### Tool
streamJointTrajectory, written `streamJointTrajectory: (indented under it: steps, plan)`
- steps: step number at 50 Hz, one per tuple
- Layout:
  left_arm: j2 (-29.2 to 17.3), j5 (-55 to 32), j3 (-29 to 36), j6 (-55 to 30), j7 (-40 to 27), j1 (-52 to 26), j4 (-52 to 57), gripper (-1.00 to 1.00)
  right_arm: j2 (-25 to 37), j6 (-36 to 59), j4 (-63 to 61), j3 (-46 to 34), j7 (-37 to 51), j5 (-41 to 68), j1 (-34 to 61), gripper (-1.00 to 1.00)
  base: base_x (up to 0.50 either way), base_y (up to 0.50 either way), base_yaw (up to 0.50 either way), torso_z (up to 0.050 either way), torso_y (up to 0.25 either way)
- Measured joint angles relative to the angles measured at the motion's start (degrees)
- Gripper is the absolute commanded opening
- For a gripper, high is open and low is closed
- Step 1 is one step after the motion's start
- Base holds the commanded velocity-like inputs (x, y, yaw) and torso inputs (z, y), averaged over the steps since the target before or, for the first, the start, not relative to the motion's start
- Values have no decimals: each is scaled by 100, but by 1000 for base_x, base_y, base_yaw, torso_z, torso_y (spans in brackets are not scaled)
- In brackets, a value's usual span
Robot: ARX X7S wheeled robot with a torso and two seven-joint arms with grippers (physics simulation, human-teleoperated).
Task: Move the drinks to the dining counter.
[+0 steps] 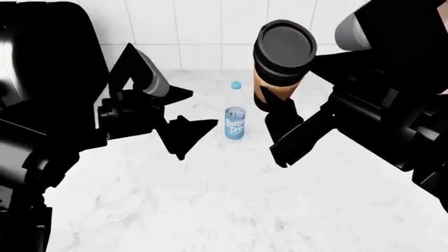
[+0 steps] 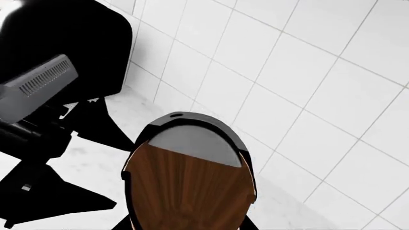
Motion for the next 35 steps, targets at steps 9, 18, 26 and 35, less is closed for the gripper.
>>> streamJointTrajectory:
  steps: [9, 18, 26, 35]
  plan:
    - [159, 120, 231, 161, 62, -173, -352, 100, 49, -12, -25, 2, -48, -12, -29, -100, 0, 0, 0, 0, 0]
    - [285, 285, 418, 388, 63, -292, -706, 100, 63, -16, -30, -17, -95, -23, -36, -100, 0, 0, 0, 0, 1]
    - [443, 429, 562, 623, 35, -378, -1022, 100, 74, -17, -40, -41, -137, -25, -44, -100, 0, 0, 0, 0, 0]
    - [615, 543, 642, 861, -21, -460, -1364, 100, 100, -26, -67, -42, -200, -58, -88, -100, 0, 0, 0, 0, 0]
